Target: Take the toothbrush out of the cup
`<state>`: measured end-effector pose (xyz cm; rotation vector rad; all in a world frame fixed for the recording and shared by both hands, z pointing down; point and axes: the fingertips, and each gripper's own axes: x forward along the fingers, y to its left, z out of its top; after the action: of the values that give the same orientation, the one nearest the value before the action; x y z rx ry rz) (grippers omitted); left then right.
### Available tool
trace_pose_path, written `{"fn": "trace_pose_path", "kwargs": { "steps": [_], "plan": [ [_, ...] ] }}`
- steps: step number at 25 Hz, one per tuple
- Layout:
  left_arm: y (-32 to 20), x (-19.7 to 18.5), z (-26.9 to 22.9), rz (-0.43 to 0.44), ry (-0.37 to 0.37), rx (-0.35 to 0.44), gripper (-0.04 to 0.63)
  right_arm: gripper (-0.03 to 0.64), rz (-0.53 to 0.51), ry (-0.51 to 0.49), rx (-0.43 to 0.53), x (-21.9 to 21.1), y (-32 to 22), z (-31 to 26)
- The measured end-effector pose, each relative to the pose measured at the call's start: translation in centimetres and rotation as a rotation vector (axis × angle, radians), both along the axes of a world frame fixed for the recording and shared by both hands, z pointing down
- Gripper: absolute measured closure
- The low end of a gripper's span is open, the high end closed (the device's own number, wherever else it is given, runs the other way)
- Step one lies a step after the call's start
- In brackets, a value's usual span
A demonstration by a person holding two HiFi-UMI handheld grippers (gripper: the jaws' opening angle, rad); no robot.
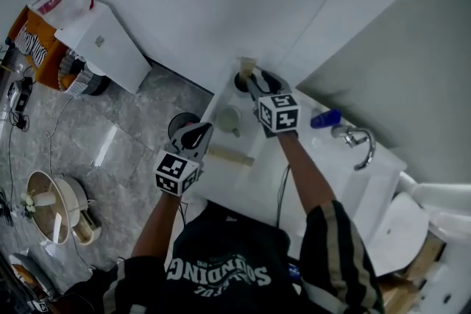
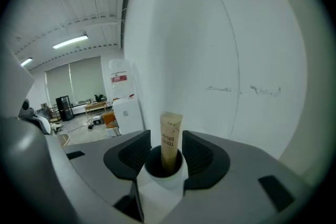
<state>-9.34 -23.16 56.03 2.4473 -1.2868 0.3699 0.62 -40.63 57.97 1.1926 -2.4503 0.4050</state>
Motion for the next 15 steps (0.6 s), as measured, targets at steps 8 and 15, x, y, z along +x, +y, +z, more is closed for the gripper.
{"fn": "trace_pose_path", "kwargs": {
  "steps": [8,15],
  "plan": [
    [0.6,-1.1,1.5,-0.036,-0.01,-0.042,0.595,0.445,-0.025,-0.01,-0.043,-0.8,-3.5,1.7],
    [0.9,-2.1,1.8,-0.069,-0.013,-0.051,0.595,0.503,-0.062,0.01,-0.086,-1.9,-4.4,2.4]
  ]
}}
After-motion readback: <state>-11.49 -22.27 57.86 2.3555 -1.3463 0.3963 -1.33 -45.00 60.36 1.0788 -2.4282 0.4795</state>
